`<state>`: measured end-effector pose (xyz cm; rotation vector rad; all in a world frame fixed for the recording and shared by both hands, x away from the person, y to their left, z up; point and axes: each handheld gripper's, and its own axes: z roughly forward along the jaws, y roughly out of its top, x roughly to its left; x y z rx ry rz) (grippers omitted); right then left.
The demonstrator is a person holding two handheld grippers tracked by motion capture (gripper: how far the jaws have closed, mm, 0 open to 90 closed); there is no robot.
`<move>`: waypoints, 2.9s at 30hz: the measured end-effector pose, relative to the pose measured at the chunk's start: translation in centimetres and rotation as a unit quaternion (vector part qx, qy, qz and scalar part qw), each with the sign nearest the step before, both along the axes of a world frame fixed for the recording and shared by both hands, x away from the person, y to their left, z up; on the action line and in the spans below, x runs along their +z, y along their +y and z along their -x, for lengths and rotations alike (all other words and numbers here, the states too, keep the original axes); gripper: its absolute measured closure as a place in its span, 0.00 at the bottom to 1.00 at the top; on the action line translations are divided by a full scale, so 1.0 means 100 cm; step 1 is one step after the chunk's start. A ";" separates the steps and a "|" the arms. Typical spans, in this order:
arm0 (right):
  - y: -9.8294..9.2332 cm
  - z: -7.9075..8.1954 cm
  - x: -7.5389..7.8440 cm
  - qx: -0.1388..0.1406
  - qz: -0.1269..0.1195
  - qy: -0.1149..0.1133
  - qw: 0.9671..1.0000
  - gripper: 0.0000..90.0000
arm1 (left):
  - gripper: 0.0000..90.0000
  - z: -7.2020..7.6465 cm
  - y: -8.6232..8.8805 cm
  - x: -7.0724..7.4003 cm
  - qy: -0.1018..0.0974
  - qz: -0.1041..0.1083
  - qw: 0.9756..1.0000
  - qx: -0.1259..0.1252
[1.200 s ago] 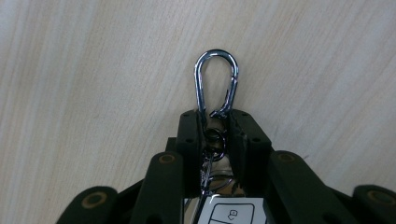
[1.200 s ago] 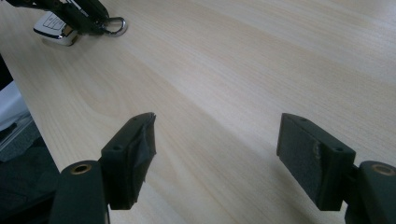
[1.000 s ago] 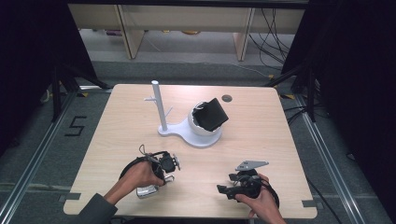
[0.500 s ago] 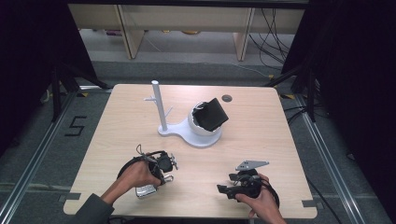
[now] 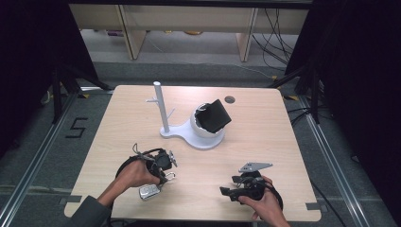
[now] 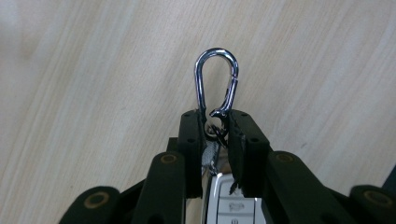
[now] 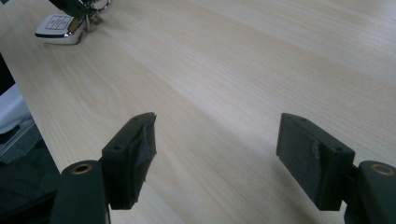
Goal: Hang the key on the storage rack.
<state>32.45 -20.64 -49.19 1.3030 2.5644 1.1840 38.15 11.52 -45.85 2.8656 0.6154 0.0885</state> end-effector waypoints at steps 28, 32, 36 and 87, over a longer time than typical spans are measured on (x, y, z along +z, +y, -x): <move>0.000 -0.001 -0.001 -0.003 -0.002 0.005 1.000 0.32 | 0.84 -0.032 0.052 0.094 -0.077 0.049 0.992 0.084; -0.001 -0.001 -0.001 -0.002 -0.002 0.005 1.000 0.32 | 0.85 -0.037 0.058 0.107 -0.084 0.048 0.991 0.093; -0.001 -0.001 -0.001 -0.003 -0.002 0.006 1.000 0.32 | 0.85 -0.041 0.063 0.116 -0.099 0.057 0.987 0.110; 0.000 0.000 -0.001 0.003 -0.004 0.003 1.000 0.32 | 0.85 -0.126 0.068 0.147 -0.087 0.099 0.968 0.215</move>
